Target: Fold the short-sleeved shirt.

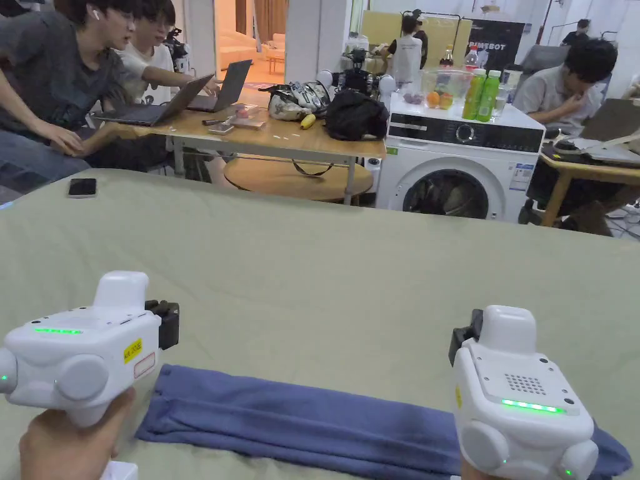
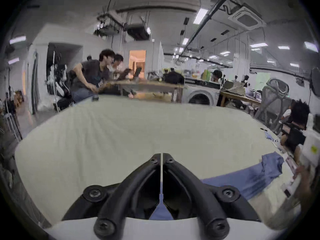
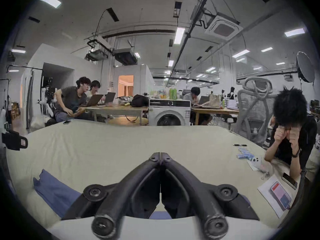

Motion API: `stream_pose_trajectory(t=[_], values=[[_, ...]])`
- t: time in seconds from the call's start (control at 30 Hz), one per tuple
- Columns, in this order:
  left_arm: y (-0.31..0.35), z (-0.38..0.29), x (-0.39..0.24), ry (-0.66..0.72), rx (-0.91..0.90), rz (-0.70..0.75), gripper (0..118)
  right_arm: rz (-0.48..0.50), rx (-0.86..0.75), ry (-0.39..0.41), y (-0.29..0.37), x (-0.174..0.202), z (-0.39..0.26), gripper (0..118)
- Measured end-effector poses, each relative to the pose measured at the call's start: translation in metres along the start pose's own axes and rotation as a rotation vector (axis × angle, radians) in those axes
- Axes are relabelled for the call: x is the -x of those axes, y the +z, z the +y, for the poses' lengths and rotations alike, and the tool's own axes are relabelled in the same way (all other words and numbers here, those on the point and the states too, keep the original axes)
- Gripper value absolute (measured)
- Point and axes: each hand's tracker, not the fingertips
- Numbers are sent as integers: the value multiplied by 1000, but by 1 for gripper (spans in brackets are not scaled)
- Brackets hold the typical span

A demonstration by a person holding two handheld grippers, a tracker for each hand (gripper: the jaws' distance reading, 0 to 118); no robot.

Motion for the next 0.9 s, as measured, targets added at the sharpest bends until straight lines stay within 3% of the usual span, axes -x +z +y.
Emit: stream_pose_trajectory(t=[0.07,0.1,0.3,0.4,0.53,0.67,0.77,0.87,0.9], values=[[-3,-5,24,76,104,-56,0,20,17,14,-4,8,-3,0],[-7,-7,35,120,147,-71,6,34,23,18,-5,12,-4,0],[-40,-25,92,301,410,-218,54,97,55,48,-13,36,-11,0],[-59,-33,110,345,504,-276,58,118,69,55,-14,43,-14,0],[-82,-47,129,506,632,-393,58,133,88,62,-16,47,-19,0],[-91,-70,119,589,730,-499,58,135,103,74,-20,46,-25,0],[-100,-82,114,731,718,-610,58,133,115,76,-22,44,-29,0],[-121,-89,125,770,693,-674,57,128,125,76,-23,42,-31,0],[-122,-90,123,786,680,-693,48,127,129,75,-23,41,-32,0]])
